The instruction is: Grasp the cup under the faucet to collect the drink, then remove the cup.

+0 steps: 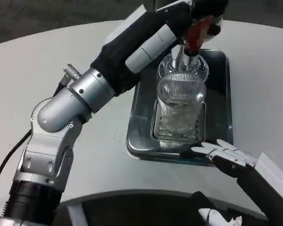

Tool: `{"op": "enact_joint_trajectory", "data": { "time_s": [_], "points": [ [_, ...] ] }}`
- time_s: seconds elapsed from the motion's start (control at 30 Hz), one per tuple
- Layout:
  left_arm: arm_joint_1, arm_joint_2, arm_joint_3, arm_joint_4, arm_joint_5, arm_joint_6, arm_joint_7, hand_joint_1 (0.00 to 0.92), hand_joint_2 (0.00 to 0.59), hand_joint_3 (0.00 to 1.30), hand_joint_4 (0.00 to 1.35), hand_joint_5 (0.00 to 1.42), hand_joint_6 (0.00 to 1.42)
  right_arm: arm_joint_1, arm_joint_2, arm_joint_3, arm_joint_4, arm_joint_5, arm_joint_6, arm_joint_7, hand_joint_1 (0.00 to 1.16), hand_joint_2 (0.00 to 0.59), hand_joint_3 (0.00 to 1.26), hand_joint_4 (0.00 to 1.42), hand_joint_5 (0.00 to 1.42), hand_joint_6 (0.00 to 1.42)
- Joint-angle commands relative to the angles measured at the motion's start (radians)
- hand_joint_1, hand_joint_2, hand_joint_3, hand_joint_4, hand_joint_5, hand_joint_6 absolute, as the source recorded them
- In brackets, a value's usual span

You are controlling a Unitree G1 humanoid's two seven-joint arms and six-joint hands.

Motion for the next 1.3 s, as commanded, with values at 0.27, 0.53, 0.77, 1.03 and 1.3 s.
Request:
{"op": "enact_joint_trajectory", "data": {
  "time_s": [0.27,0.53,0.77,1.03,1.3],
  "points": [
    [-0.016,0.050,-0.014,0.012,0.091,-0.124,-0.006,0.012,0.000,0.33,0.25,0.32,0.24,-0.005,0.007,0.005,0.000,0.008,0.014,-0.008,0.56,0.452,0.27,0.16,0.09,0.10],
    [-0.001,0.075,-0.012,0.008,0.141,-0.175,0.009,0.000,0.000,0.34,0.25,0.33,0.25,-0.023,0.019,0.011,-0.003,0.008,0.042,-0.014,0.56,0.452,0.27,0.17,0.10,0.10],
    [0.017,0.097,-0.019,0.003,0.184,-0.217,0.021,0.000,0.000,0.35,0.25,0.33,0.24,-0.036,0.029,0.019,0.003,0.004,0.058,-0.018,0.56,0.452,0.27,0.17,0.11,0.11],
    [0.025,0.104,-0.028,0.017,0.208,-0.242,0.036,0.000,0.000,0.34,0.24,0.32,0.23,-0.042,0.035,0.023,0.006,-0.001,0.066,-0.025,0.56,0.452,0.27,0.18,0.12,0.11],
    [0.029,0.116,-0.047,0.040,0.236,-0.273,0.059,0.000,0.000,0.34,0.24,0.32,0.22,-0.047,0.037,0.027,0.006,-0.004,0.071,-0.027,0.56,0.452,0.27,0.18,0.12,0.11]
  ]
}}
